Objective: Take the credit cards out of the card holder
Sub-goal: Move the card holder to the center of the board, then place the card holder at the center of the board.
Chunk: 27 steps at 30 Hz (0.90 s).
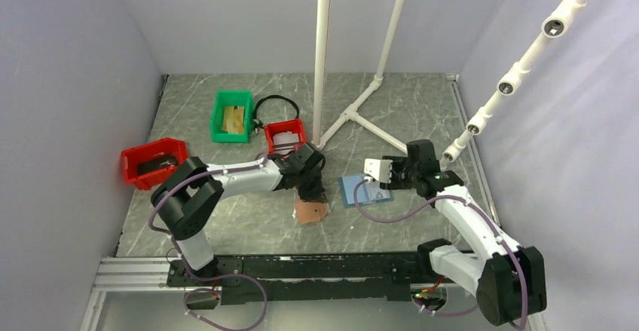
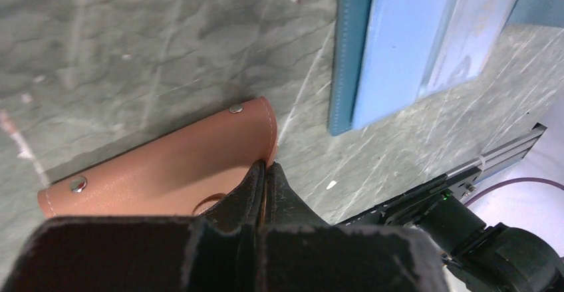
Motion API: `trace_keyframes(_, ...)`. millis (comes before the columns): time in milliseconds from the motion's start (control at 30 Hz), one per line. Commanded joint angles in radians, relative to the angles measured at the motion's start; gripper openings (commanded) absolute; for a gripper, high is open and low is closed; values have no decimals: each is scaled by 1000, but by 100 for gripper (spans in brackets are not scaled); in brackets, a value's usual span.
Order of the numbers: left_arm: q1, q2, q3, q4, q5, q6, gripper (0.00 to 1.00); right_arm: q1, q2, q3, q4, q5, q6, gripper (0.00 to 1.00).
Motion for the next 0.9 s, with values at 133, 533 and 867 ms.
trace_keyframes(133,-24,85,57,88,10,-42,0,-2,-81,269,-400,-454,99,71)
trace_keyframes(533,-26,66,127,-54,-18,135,49,137,-49,161,-431,-788,27,80)
trace_keyframes(867,-27,-243,-71,-79,-104,474,77,188,-17,147,-408,-758,79,78)
